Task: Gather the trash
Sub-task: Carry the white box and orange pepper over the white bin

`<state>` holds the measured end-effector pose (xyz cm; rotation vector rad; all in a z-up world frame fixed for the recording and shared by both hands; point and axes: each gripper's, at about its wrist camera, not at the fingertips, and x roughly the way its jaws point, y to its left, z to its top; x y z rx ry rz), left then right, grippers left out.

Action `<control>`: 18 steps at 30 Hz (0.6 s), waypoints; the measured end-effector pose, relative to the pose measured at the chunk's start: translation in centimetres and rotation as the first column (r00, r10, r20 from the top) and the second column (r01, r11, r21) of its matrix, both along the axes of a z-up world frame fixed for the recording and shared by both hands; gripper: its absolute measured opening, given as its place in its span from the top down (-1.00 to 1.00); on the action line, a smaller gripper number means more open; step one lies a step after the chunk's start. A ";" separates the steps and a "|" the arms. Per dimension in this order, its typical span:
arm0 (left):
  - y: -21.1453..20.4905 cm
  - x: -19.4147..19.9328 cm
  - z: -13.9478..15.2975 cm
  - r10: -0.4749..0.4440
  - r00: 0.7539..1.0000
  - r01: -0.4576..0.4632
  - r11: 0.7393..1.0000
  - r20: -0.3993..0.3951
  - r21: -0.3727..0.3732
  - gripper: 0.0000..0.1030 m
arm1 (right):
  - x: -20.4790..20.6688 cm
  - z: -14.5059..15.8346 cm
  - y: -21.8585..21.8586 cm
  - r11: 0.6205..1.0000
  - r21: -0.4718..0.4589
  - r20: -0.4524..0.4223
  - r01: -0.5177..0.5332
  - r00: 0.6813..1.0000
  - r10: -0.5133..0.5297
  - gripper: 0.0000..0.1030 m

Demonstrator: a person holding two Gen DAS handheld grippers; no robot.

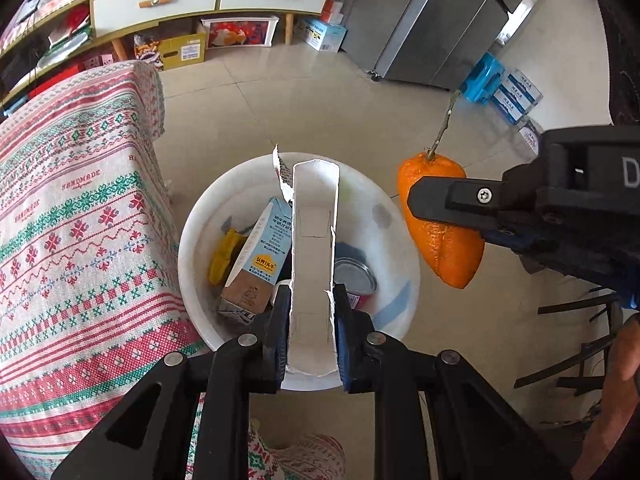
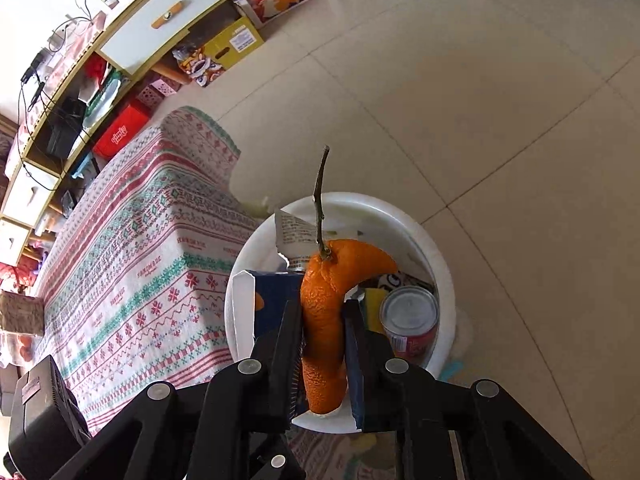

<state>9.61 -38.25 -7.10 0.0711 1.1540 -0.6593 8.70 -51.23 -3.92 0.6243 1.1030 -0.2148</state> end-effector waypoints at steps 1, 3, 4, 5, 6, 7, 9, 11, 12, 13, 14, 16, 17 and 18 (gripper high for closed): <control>-0.1 0.0 0.0 0.004 1.000 -0.004 1.000 0.003 0.001 0.59 | 0.0 0.0 0.1 1.000 -0.001 0.000 -0.001 1.000 0.001 0.61; 0.0 0.1 0.2 0.009 1.000 -0.009 1.000 0.007 0.001 0.59 | 0.0 0.0 0.1 1.000 -0.002 -0.001 0.001 1.000 -0.001 0.61; 0.1 0.2 0.3 0.010 1.000 -0.010 1.000 0.009 0.000 0.59 | 0.1 0.0 0.1 1.000 -0.003 -0.002 0.003 1.000 -0.003 0.61; 0.1 0.3 0.3 0.011 1.000 -0.011 1.000 0.011 0.001 0.59 | 0.1 0.0 0.1 1.000 -0.004 -0.004 0.005 1.000 -0.005 0.61; 0.1 0.5 0.3 0.011 1.000 -0.011 1.000 0.012 0.002 0.59 | 0.1 0.0 0.1 1.000 -0.006 -0.007 0.005 1.000 -0.005 0.61; 0.2 0.5 0.3 0.011 1.000 -0.011 1.000 0.013 0.000 0.59 | 0.1 -0.1 0.1 1.000 -0.008 -0.009 0.005 1.000 -0.005 0.61; 0.1 0.6 0.2 0.013 1.000 -0.013 1.000 0.013 0.000 0.59 | 0.2 0.0 0.3 1.000 -0.012 -0.013 0.001 1.000 -0.002 0.61; 0.2 0.7 0.1 0.016 1.000 -0.016 1.000 0.012 0.001 0.58 | 0.2 0.0 0.4 1.000 -0.015 -0.014 0.000 1.000 0.000 0.60; 0.2 0.8 0.0 0.016 1.000 -0.016 1.000 0.008 0.000 0.58 | 0.2 0.0 0.4 1.000 -0.016 -0.016 0.001 1.000 -0.001 0.60; 0.2 0.8 0.0 0.017 1.000 -0.017 1.000 0.006 -0.001 0.58 | 0.2 -0.1 0.4 1.000 -0.017 -0.018 0.002 1.000 -0.003 0.60; 0.3 0.8 -0.1 0.017 1.000 -0.017 1.000 0.004 -0.001 0.58 | 0.2 -0.1 0.4 1.000 -0.018 -0.020 0.004 1.000 -0.004 0.60; 0.3 0.8 -0.2 0.015 1.000 -0.015 1.000 -0.002 -0.002 0.58 | 0.2 -0.1 0.4 1.000 -0.019 -0.022 0.005 1.000 -0.006 0.60; 0.3 0.8 -0.2 0.016 1.000 -0.016 1.000 -0.003 -0.003 0.58 | 0.3 -0.1 0.5 1.000 -0.020 -0.022 0.004 1.000 -0.005 0.60; 0.3 0.9 -0.3 0.016 1.000 -0.016 1.000 -0.005 -0.002 0.58 | 0.3 -0.1 0.5 1.000 -0.022 -0.024 0.002 1.000 -0.003 0.60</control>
